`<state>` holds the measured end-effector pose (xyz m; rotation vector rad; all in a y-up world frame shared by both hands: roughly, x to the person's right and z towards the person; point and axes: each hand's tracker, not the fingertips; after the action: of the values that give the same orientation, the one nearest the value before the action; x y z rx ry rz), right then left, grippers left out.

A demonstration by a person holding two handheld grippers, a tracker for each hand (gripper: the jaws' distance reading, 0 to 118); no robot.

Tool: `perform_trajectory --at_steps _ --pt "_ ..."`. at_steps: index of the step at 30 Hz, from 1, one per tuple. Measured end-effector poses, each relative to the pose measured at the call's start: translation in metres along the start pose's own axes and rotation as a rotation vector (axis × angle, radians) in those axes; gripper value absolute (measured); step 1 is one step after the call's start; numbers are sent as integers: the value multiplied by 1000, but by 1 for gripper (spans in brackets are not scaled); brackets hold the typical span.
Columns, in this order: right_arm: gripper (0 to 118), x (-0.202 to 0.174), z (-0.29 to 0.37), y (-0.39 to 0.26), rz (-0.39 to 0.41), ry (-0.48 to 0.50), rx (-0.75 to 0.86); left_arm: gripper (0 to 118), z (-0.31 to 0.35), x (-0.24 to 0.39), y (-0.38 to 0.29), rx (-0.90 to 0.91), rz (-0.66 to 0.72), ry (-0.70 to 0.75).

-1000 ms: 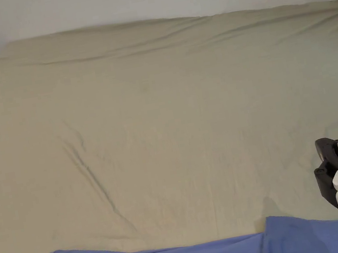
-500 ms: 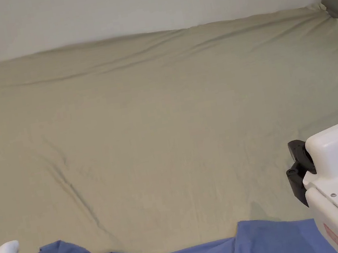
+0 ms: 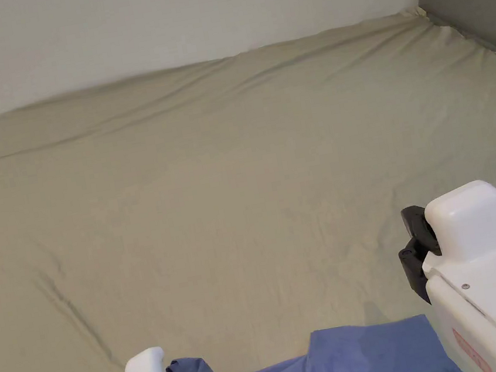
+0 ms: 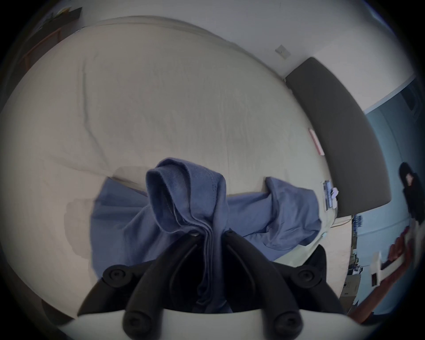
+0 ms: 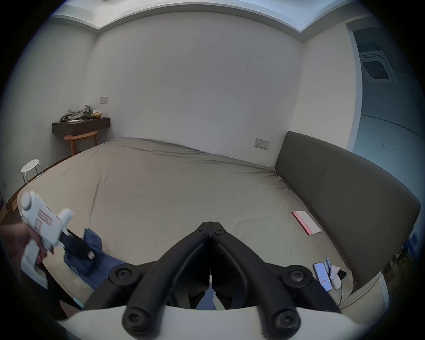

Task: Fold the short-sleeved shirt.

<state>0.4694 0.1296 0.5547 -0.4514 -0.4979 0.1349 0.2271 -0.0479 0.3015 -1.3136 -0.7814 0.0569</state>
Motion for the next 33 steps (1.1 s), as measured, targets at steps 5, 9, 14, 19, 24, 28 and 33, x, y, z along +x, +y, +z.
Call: perform_trajectory --at_steps 5,9,14,19,24,28,33 --pt "2 13 -1 -6 -29 -16 -10 52 -41 20 -8 -38 58 -32" --pt "2 19 -1 -9 -29 -26 -17 112 -30 27 -6 -24 167 -295" --pt "2 23 0 -8 -35 -37 -16 61 22 18 4 180 59 -221" --pt "2 18 0 -7 -37 -32 -15 0 45 5 -7 301 -128 23" --pt "2 9 2 -8 -22 -18 -20 0 13 19 -38 288 -350 225" --pt "2 6 2 -8 -8 -10 -28 0 -33 36 -60 210 -387 195" --pt "2 6 4 -10 -7 -10 -39 0 -73 71 -78 218 -492 285"
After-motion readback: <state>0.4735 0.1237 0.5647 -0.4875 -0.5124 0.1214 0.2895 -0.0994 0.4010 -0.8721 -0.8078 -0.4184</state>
